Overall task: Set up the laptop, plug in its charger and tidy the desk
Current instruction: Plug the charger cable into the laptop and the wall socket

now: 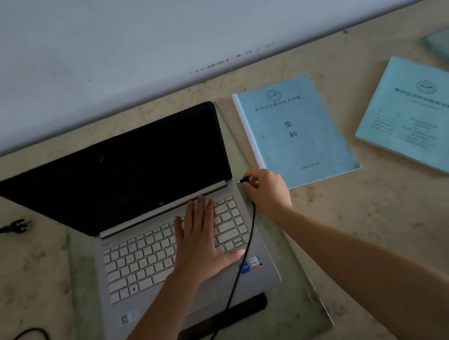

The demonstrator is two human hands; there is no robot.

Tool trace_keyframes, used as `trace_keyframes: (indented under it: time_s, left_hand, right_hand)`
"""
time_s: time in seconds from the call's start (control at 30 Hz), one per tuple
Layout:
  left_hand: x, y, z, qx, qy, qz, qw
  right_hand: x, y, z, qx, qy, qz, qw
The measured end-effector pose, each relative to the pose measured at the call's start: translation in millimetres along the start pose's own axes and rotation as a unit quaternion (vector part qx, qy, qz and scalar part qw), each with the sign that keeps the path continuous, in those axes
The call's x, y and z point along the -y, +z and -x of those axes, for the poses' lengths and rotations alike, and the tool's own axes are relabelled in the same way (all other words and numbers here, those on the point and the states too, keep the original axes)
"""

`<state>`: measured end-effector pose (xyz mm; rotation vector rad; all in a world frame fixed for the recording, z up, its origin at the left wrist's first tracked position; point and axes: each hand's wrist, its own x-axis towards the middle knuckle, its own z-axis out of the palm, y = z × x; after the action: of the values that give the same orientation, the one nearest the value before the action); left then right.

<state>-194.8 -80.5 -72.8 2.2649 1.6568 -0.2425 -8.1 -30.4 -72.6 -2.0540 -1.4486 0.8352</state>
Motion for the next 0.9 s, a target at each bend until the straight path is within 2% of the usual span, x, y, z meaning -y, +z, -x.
trace_keyframes:
  time_s: [0.33, 0.9]
  left_hand:
    - [-0.7, -2.7, 0.4, -0.001, 0.004, 0.016, 1.0]
    - [-0.5, -3.0, -0.7, 0.002, -0.002, 0.026, 1.0]
  right_hand:
    - [-7.1, 2.9, 6.2, -0.007, -0.038, 0.008, 0.999]
    - [-8.2, 3.9, 14.0, -0.032, -0.034, -0.034, 0.998]
